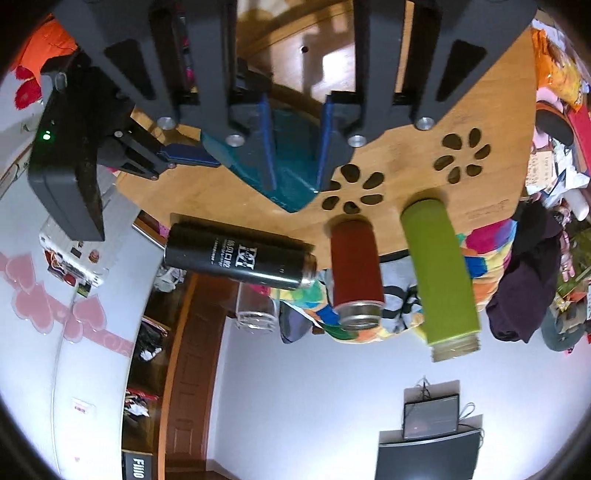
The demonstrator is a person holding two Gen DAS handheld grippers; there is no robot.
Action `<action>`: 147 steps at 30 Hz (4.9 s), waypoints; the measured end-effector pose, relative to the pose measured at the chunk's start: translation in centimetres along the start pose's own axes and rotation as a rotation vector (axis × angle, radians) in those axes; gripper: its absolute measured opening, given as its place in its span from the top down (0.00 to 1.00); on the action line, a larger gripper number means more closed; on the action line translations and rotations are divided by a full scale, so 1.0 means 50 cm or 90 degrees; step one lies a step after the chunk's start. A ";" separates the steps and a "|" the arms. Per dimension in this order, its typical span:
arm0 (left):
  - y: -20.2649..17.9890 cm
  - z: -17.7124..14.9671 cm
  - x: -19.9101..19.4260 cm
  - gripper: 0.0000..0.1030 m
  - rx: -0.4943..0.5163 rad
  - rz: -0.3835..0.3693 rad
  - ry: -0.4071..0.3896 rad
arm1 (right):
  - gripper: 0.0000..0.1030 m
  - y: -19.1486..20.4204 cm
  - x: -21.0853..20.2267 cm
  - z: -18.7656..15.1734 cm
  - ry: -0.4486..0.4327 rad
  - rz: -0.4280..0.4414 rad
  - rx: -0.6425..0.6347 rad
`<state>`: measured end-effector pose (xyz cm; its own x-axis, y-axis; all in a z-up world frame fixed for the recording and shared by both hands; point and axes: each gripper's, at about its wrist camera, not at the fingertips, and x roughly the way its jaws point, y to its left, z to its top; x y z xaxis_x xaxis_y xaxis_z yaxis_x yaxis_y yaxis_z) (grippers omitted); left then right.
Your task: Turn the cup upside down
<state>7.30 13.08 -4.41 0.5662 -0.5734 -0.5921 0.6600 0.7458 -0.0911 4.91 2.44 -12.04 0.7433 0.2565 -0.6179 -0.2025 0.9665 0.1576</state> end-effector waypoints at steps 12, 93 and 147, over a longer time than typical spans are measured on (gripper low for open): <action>0.005 0.004 0.016 0.87 -0.018 -0.018 0.003 | 0.47 0.020 -0.015 0.002 -0.027 -0.013 -0.032; -0.038 -0.017 -0.229 0.00 -0.043 0.180 -0.269 | 0.00 0.035 -0.284 0.106 -0.267 -0.144 0.020; -0.026 -0.022 -0.237 0.00 -0.065 0.180 -0.274 | 0.00 0.053 -0.290 0.103 -0.270 -0.144 0.011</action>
<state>-0.79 19.29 1.86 0.8811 -0.4167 -0.2239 0.4127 0.9084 -0.0664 -3.12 1.34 1.33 0.9628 0.0162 -0.2698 0.0030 0.9975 0.0705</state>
